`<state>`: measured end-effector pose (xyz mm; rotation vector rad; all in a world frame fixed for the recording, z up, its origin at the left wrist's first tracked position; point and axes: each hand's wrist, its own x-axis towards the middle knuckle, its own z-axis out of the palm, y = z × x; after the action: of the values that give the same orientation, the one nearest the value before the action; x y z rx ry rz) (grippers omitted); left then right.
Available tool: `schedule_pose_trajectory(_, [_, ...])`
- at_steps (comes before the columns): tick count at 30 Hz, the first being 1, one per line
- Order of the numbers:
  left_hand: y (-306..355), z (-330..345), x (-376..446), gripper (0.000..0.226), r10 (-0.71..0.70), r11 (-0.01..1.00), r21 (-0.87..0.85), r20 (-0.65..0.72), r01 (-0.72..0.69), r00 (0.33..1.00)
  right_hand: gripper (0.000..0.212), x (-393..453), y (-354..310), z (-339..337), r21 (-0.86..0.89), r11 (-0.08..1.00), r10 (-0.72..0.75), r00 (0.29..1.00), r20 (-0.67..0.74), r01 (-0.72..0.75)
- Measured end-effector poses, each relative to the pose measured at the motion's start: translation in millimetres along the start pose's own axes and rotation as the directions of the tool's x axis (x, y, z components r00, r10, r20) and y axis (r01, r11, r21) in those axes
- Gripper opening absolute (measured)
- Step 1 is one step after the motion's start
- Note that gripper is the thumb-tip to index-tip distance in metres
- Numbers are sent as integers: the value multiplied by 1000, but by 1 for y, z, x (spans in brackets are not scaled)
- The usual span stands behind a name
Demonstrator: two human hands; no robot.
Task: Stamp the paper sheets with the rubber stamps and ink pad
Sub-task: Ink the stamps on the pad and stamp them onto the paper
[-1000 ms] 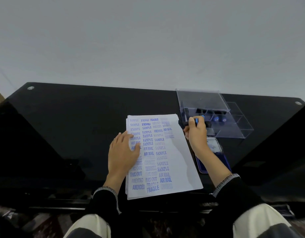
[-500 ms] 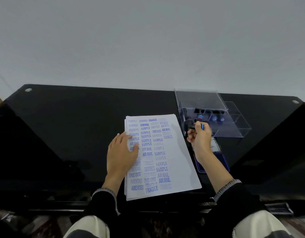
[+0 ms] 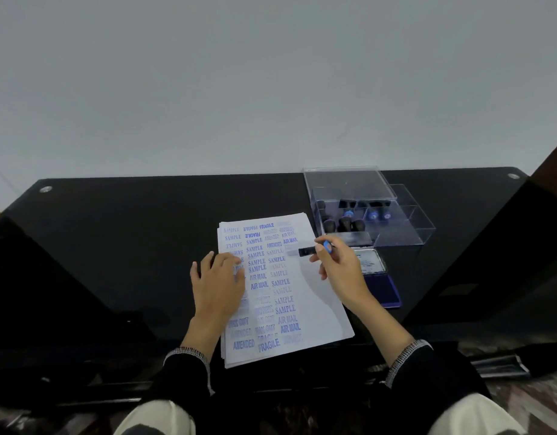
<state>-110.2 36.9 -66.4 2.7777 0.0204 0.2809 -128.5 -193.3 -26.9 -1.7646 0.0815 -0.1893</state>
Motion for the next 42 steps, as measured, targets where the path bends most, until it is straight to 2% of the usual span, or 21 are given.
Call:
schedule_pose_trajectory(2, [18, -2, 6, 29, -2, 998, 61, 19, 0, 1000, 10, 5, -5, -13, -2, 999, -36, 999, -41, 36])
schedule_pose_trajectory(3, [30, -1, 8, 27, -1, 999, 32, 20, 0, 1000, 12, 9, -7, -20, 5, 999, -52, 996, -67, 52])
schedule_pose_trajectory(7, [78, 15, 12, 22, 57, 955, -294, 22, -48, 998, 13, 22, -12, -50, -62, 993, -107, 980, -166, 98])
schedule_pose_trajectory(10, [104, 30, 13, 23, 164, 909, -391, 15, -145, 986, 17, 32, -11, -70, -131, 987, -121, 969, -214, 94])
schedule_pose_trajectory(13, [115, 41, 20, 29, 258, 892, -398, 63, -213, 964, 20, 46, -7, -84, -163, 984, -113, 960, -256, 72])
schedule_pose_trajectory(16, [113, 53, 24, 33, 311, 905, -325, 67, -273, 948, 18, 62, -3, -89, -180, 983, -95, 956, -276, 46])
schedule_pose_trajectory(20, [111, 63, 24, 35, 279, 916, -317, 59, -247, 959, 17, 88, -7, -83, -138, 989, -98, 945, -313, 57])
schedule_pose_trajectory(25, [111, 64, 22, 33, 273, 900, -356, 10, -252, 962, 20, 135, -8, -71, -232, 972, -109, 956, -272, 44])
schedule_pose_trajectory(29, [110, 65, 22, 34, 283, 903, -340, 10, -263, 959, 21, 161, -4, -65, -551, 834, -126, 973, -192, -1])
schedule_pose_trajectory(32, [110, 65, 23, 34, 285, 911, -313, 10, -268, 958, 20, 175, 0, -61, -705, 708, -46, 992, -116, -49])
schedule_pose_trajectory(38, [110, 67, 24, 35, 277, 918, -302, 28, -256, 960, 30, 197, 3, -51, -882, 467, 101, 995, -12, -58])
schedule_pose_trajectory(42, [111, 66, 23, 35, 281, 917, -302, 27, -260, 959, 27, 197, 3, -48, -905, 414, 105, 993, -55, -94])
